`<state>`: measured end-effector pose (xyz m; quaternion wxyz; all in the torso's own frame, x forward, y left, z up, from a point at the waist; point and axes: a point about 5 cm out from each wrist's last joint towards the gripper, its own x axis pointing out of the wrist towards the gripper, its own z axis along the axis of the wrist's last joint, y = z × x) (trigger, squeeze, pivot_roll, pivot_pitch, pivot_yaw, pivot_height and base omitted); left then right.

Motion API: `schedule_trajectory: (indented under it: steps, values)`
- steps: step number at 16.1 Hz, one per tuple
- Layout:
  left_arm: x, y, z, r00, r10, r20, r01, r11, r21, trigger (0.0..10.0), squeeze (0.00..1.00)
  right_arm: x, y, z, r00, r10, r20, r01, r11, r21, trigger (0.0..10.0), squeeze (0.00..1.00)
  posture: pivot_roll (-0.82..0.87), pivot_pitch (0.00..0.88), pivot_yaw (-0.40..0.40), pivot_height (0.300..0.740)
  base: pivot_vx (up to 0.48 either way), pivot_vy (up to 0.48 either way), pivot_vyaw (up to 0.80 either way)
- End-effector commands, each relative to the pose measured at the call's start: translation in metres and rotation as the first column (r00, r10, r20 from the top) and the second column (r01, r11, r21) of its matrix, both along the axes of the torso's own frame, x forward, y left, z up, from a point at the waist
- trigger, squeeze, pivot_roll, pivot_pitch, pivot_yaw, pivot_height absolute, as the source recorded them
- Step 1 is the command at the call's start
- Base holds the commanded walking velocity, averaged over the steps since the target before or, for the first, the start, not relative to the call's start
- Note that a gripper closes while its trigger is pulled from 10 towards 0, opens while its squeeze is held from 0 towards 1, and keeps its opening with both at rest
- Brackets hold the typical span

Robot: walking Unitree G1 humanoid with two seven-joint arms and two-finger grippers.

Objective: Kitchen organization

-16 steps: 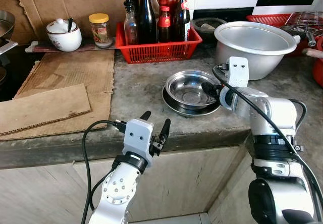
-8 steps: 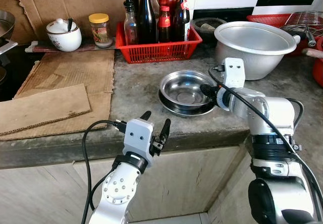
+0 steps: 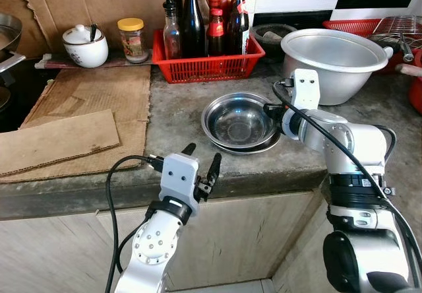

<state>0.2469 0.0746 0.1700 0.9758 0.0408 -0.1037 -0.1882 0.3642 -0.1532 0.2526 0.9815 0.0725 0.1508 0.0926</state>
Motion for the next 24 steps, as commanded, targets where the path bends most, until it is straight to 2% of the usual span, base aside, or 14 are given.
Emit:
schedule_trajectory:
  steps: [1,2,4,6,7,10,13,15,16,17,20,21,22,24]
  values:
    - [0.001,-0.001,-0.001,1.0,-0.001,0.001,0.001,1.0,0.009,10.0,0.0,0.0,-0.003,-0.005,0.999,-0.027,-0.029,0.027,1.0,-0.005,0.0,0.0,0.19,0.081,-0.034,0.74,0.0,0.0,0.0]
    - [0.001,-0.001,-0.001,1.0,0.0,0.001,0.0,1.0,0.009,10.0,0.0,0.0,-0.004,-0.004,0.999,-0.038,-0.024,0.038,0.999,0.018,0.0,0.0,0.2,0.083,-0.038,0.74,0.0,0.0,0.0]
    - [0.001,-0.001,0.0,1.0,0.004,0.002,-0.004,1.0,0.008,10.0,0.0,0.002,-0.005,0.003,0.995,-0.1,0.03,0.093,0.98,0.176,0.0,0.0,0.2,0.083,-0.038,0.74,0.0,0.0,0.0]
    - [0.001,-0.001,0.0,1.0,0.003,0.002,-0.003,1.0,0.008,10.0,0.0,0.002,-0.007,0.006,0.988,-0.151,0.031,0.135,0.943,0.303,0.0,0.0,0.2,0.08,-0.038,0.74,0.0,0.0,0.0]
    - [0.001,-0.001,-0.001,1.0,0.002,0.001,-0.002,1.0,0.009,10.0,0.0,0.001,-0.009,0.007,0.986,-0.164,0.031,0.145,0.935,0.325,0.0,0.0,0.2,0.08,-0.035,0.74,0.0,0.0,0.0]
    - [0.001,-0.001,-0.001,1.0,0.002,0.001,-0.002,1.0,0.008,10.0,0.0,0.0,-0.014,0.007,0.979,-0.198,0.045,0.172,0.927,0.334,0.0,0.0,0.2,0.077,-0.038,0.74,0.0,0.0,0.0]
    - [0.002,-0.002,0.0,1.0,0.0,0.004,0.0,1.0,0.007,10.0,0.0,-0.005,-0.009,0.004,0.986,-0.159,0.049,0.133,0.931,0.34,0.0,0.0,0.2,0.073,-0.035,0.74,0.0,0.0,0.0]
    - [0.002,-0.002,0.0,1.0,-0.003,0.004,0.003,1.0,0.007,10.0,0.0,-0.009,0.001,-0.001,0.998,-0.061,0.024,0.054,0.967,0.251,0.0,0.0,0.19,0.069,-0.03,0.74,0.0,0.0,0.0]
    - [0.002,-0.003,0.0,1.0,-0.007,0.004,0.007,1.0,0.007,10.0,0.0,-0.011,0.007,-0.006,0.999,-0.029,0.022,0.024,0.98,0.199,3.8,0.0,0.19,0.066,-0.032,0.74,0.0,0.0,0.0]
    - [0.002,-0.003,0.0,1.0,-0.008,0.004,0.008,1.0,0.007,10.0,0.0,-0.011,0.008,-0.007,0.999,-0.028,0.025,0.023,0.982,0.188,10.0,0.0,0.19,0.066,-0.032,0.74,0.0,0.0,0.0]
    - [0.002,-0.002,0.0,1.0,-0.003,0.006,0.003,1.0,0.009,10.0,0.0,-0.01,0.007,-0.008,0.999,-0.03,0.016,0.027,0.986,0.164,10.0,0.02,0.19,0.061,-0.033,0.74,0.0,0.0,0.0]
    - [0.002,-0.002,-0.001,1.0,-0.003,0.006,0.003,1.0,0.012,10.0,0.0,-0.01,0.008,-0.009,1.0,-0.012,0.014,0.01,0.991,0.13,10.0,0.14,0.19,0.06,-0.034,0.74,0.0,0.0,0.0]
    - [0.002,-0.002,-0.001,1.0,-0.003,0.006,0.003,1.0,0.011,10.0,0.0,-0.009,0.008,-0.009,1.0,-0.021,0.014,0.02,0.994,0.111,10.0,1.0,0.19,0.059,-0.036,0.74,0.0,0.0,0.0]
    - [0.002,-0.003,-0.001,1.0,-0.004,0.005,0.004,1.0,0.009,10.0,0.0,-0.007,0.01,-0.009,1.0,-0.002,0.01,0.001,0.996,0.092,10.0,1.0,0.19,0.065,-0.038,0.74,0.0,0.0,0.0]
